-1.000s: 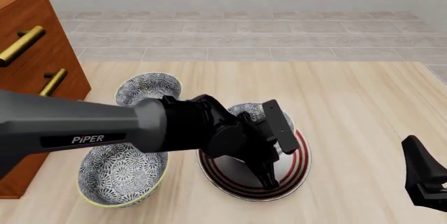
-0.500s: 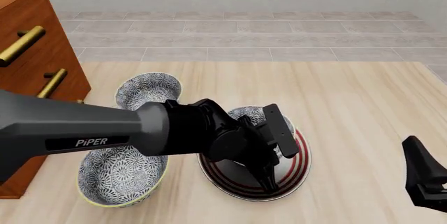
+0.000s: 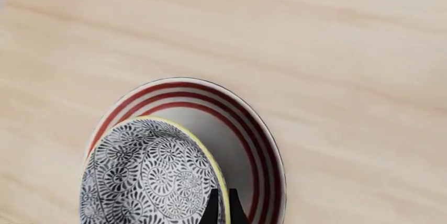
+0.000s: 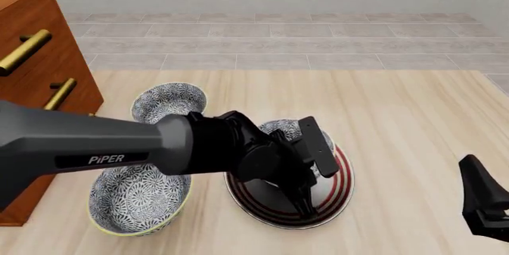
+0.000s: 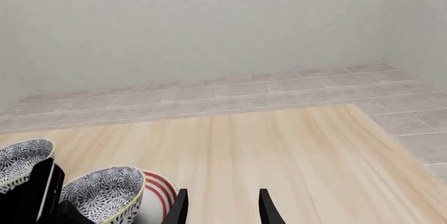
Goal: Put the bowl at the front on the plate.
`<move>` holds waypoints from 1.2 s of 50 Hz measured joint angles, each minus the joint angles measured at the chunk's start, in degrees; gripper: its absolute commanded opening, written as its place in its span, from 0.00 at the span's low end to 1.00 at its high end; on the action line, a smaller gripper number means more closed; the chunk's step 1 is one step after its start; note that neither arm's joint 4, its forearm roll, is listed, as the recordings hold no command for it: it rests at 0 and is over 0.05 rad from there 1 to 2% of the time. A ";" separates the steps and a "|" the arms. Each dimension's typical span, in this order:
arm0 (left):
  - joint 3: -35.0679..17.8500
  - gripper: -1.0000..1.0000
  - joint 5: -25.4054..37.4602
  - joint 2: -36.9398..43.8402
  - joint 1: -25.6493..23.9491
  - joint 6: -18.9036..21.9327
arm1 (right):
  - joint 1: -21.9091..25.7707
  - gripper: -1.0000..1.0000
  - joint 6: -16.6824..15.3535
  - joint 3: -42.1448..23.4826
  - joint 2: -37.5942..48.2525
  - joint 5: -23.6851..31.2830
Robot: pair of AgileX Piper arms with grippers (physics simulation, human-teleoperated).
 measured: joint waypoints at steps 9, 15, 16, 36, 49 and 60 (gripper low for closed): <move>-0.34 1.00 -0.12 0.29 0.47 0.17 | -0.04 1.00 0.05 0.00 0.02 -0.05; -0.39 1.00 -0.21 0.33 0.65 0.28 | -0.05 1.00 0.06 0.01 0.12 -0.16; -0.38 1.00 -0.23 0.33 0.66 0.30 | -0.05 1.00 0.06 0.01 0.14 -0.18; -0.02 1.00 0.83 -2.59 -1.06 -0.80 | -0.03 1.00 -0.14 0.01 0.09 -0.15; -0.16 1.00 3.02 -6.27 -3.03 -1.85 | 0.04 1.00 -0.41 -0.03 0.50 -0.51; -1.43 1.00 5.87 -11.13 -4.62 -2.46 | 0.08 1.00 -0.66 -0.02 0.57 -0.57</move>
